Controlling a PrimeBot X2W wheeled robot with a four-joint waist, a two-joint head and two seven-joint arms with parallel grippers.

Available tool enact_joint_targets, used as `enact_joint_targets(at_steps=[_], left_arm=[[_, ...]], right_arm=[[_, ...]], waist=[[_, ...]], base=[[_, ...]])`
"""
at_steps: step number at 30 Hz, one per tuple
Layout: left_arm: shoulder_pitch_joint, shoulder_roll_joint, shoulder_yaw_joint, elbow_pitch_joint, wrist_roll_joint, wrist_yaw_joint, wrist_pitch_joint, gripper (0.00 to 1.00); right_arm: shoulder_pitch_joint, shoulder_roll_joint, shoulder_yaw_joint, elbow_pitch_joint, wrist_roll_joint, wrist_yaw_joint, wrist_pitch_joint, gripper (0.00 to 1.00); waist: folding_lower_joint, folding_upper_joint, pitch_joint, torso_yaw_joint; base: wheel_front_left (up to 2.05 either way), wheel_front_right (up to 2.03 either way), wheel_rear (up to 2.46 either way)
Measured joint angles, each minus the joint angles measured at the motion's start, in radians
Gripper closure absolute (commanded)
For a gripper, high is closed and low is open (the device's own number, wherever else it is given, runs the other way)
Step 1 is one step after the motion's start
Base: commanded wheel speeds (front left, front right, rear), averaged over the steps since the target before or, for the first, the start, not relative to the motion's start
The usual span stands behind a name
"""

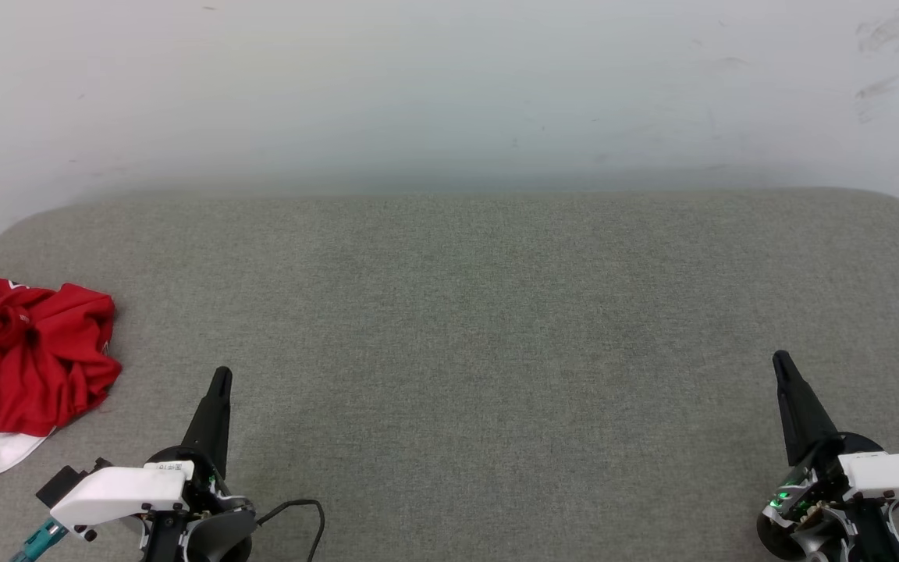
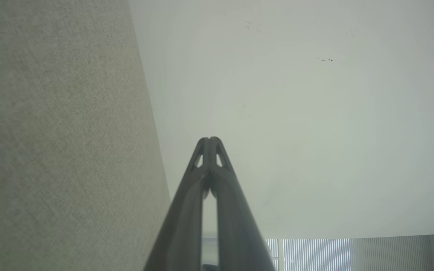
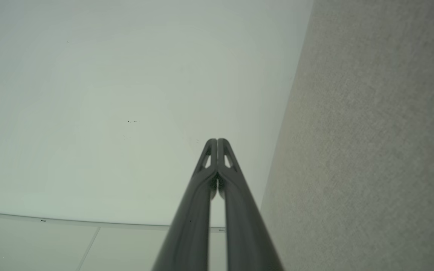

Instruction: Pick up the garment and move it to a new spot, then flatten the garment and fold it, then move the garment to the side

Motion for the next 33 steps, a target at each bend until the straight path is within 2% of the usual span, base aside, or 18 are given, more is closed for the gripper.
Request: enact_joint_targets(at_steps=[21, 22, 26, 33], left_arm=[[0.000, 0.000, 0.000, 0.000, 0.000, 0.000, 0.000, 1.00], [0.003, 0.000, -0.002, 0.007, 0.000, 0.000, 0.000, 0.00], [0.036, -0.002, -0.009, 0.036, 0.000, 0.000, -0.003, 0.00], [0.040, -0.003, -0.047, 0.002, -0.001, 0.000, -0.036, 0.00]], right_arm=[[0.000, 0.000, 0.000, 0.000, 0.000, 0.000, 0.000, 1.00], [0.004, 0.000, 0.000, 0.005, 0.000, 0.000, 0.000, 0.00], [0.039, 0.001, 0.002, 0.033, 0.000, 0.000, -0.002, 0.00], [0.045, 0.001, 0.029, -0.001, -0.010, 0.000, -0.034, 0.00]], waist=[[0.0000, 0.0000, 0.000, 0.000], [0.0000, 0.0000, 0.000, 0.000], [0.0000, 0.0000, 0.000, 0.000], [0.0000, 0.0000, 0.001, 0.000]], base=[[0.00, 0.00, 0.00], [0.00, 0.00, 0.00], [0.00, 0.00, 0.00], [0.00, 0.00, 0.00]])
